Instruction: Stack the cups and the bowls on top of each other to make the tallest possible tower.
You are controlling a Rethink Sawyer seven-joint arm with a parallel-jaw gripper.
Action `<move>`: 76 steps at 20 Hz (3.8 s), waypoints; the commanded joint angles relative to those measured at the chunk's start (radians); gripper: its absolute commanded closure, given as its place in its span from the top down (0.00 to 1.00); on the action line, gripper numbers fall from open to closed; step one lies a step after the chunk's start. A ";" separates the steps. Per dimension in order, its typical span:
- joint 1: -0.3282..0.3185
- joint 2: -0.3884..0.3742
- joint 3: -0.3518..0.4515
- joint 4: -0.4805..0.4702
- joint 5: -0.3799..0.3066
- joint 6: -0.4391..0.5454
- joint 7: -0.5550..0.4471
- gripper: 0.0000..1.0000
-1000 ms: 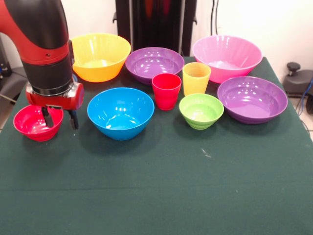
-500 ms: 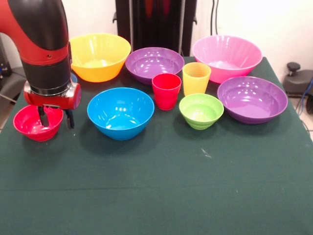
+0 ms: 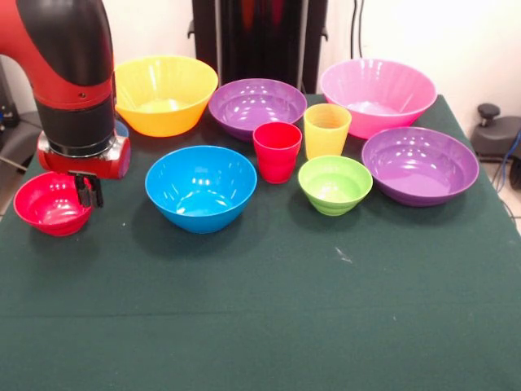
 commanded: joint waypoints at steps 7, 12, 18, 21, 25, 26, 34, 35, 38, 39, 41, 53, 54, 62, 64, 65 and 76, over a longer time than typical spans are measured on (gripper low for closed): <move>0.058 -0.008 -0.012 0.032 -0.056 0.002 -0.043 0.00; 0.061 -0.012 -0.010 0.038 -0.050 0.005 -0.046 0.00; 0.039 -0.058 0.059 0.077 0.015 0.037 -0.087 0.00; 0.040 -0.071 0.096 0.092 0.043 0.039 -0.095 0.00; 0.067 -0.087 0.123 0.104 0.094 0.073 -0.062 0.00; 0.082 -0.091 0.120 0.102 0.102 0.072 -0.038 0.00; 0.160 -0.047 0.092 0.061 0.129 0.013 0.043 0.00; 0.168 -0.049 0.083 0.062 0.128 0.007 0.047 0.00; 0.188 -0.037 0.045 0.052 0.108 -0.009 0.059 0.00; 0.186 -0.032 0.043 0.054 0.109 -0.012 0.058 0.00; 0.173 -0.012 0.042 0.055 0.115 -0.020 0.052 0.00; 0.150 0.008 0.033 0.060 0.161 0.017 0.074 1.00; 0.148 0.001 0.041 0.052 0.174 0.049 0.059 1.00; 0.171 -0.137 0.022 0.067 0.222 0.182 0.032 1.00; 0.158 -0.175 0.019 0.100 0.234 0.207 0.019 1.00; 0.153 -0.195 0.019 0.114 0.240 0.220 0.015 1.00; 0.083 -0.384 -0.005 0.306 0.266 0.193 -0.017 1.00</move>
